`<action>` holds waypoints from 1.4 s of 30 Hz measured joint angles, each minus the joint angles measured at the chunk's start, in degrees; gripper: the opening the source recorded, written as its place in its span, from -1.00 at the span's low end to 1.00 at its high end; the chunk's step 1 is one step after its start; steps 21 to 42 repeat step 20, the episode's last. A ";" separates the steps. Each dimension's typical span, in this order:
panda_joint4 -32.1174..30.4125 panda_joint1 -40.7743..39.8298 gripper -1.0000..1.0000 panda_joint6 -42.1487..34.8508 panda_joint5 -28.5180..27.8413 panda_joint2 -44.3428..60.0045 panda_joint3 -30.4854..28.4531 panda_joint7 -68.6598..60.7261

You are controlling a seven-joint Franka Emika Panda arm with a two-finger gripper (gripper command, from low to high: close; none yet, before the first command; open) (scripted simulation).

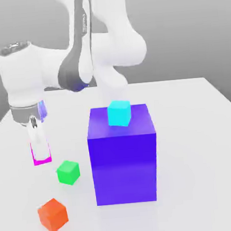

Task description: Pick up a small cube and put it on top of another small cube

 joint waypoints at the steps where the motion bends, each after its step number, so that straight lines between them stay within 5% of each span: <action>1: -2.04 -0.13 -1.00 0.08 -0.46 -1.96 0.24 -0.03; 11: -5.24 2.70 -1.00 16.26 4.05 11.09 -0.69 -3.59; 12: -5.20 3.17 1.00 17.54 5.01 12.41 -0.73 -4.21; 42: -5.25 2.38 1.00 16.09 4.04 10.95 -0.45 -3.62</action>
